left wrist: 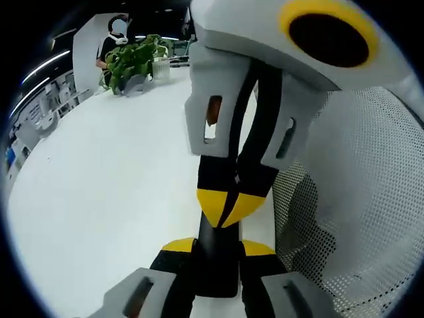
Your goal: Press the specified remote control buttons in sequence, fully releasing each button before pressing the next.
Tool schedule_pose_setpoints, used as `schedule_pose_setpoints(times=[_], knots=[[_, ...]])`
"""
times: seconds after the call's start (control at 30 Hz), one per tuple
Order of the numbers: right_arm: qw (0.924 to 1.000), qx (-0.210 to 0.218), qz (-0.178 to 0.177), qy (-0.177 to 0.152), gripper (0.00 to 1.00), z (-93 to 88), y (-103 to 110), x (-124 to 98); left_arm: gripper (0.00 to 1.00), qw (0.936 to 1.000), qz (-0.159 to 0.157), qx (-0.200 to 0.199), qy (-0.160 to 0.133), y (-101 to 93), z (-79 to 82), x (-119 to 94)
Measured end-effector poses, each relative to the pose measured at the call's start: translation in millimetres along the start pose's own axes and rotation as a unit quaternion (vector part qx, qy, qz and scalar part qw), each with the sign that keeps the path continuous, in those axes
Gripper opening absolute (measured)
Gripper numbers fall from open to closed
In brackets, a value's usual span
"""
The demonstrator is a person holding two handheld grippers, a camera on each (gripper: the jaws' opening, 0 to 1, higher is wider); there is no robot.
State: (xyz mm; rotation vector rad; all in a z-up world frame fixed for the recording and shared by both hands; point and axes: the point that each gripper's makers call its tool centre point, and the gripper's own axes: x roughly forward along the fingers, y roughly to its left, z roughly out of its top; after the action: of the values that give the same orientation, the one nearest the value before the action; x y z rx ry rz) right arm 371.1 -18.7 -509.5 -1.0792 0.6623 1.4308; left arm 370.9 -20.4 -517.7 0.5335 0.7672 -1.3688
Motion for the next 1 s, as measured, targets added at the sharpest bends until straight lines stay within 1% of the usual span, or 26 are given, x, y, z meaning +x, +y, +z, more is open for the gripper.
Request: schedule_pose_setpoints(times=[0.03, 0.13, 0.27, 0.33, 0.5, 0.57, 0.6, 0.63, 0.67, 0.73, 0.8, 0.83, 0.9, 1.0], knots=[[1.0, 0.0, -0.001, -0.003, 0.0, -0.9, 1.2, -0.6, 0.24, 1.0, 0.0, 0.0, 0.0, -0.1, 0.0, 0.0], [0.9988, 0.044, 0.001, -0.022, 0.0, 0.6, -0.3, 0.2, 0.24, 1.0, 0.0, 0.0, 0.0, -0.1, 0.2, -0.1], [0.9985, 0.048, 0.012, -0.024, 0.0, 4.3, -1.9, 1.4, 0.24, 1.0, -0.001, -0.001, 0.0, -0.3, 0.3, -0.3], [0.9991, 0.035, 0.018, -0.018, 0.0, 5.4, -0.6, 1.9, 0.24, 1.0, -0.001, -0.001, 0.0, -0.4, 0.4, -0.4], [0.9993, 0.026, 0.026, -0.012, 0.0, 6.2, -0.6, 2.3, 0.24, 1.0, -0.001, -0.001, 0.0, -0.3, 0.2, -0.6], [0.9986, 0.038, 0.036, -0.005, 0.0, 6.3, -1.2, 2.7, 0.24, 1.0, -0.001, -0.001, 0.0, -0.2, 0.0, -0.6], [0.9973, 0.061, 0.041, 0.003, 0.0, 5.5, -0.6, 2.6, 0.24, 1.0, -0.001, -0.001, 0.0, -0.1, 0.0, -0.5], [0.9969, 0.067, 0.04, 0.009, 0.0, 5.3, -1.8, 3.5, 0.24, 1.0, -0.002, -0.002, -0.001, 0.2, 0.0, -0.5], [0.9977, 0.052, 0.041, 0.011, 0.0, 6.4, -1.9, 4.2, 0.24, 1.0, -0.002, -0.003, -0.001, 0.3, -0.1, -0.5], [0.9971, 0.058, 0.046, 0.019, 0.0, 6.0, -2.3, 4.3, 0.24, 1.0, -0.003, -0.005, -0.002, 0.3, -0.1, -0.5], [0.9971, 0.059, 0.046, 0.013, 0.0, 4.3, -1.8, 2.9, 0.24, 1.0, -0.002, -0.005, -0.002, 0.3, -0.3, -0.6], [0.9968, 0.067, 0.043, -0.001, 0.0, 3.9, -2.0, 2.5, 0.24, 1.0, -0.002, -0.005, -0.003, 0.3, -0.3, -0.6], [0.9962, 0.075, 0.042, -0.016, 0.0, 3.6, -1.7, 1.9, 0.24, 1.0, -0.002, -0.005, -0.003, 0.6, -0.4, -0.3], [0.9968, 0.059, 0.041, -0.036, 0.0, 3.9, -0.3, 0.9, 0.24, 1.0, -0.001, -0.003, -0.003, 0.5, -0.5, -0.3]])
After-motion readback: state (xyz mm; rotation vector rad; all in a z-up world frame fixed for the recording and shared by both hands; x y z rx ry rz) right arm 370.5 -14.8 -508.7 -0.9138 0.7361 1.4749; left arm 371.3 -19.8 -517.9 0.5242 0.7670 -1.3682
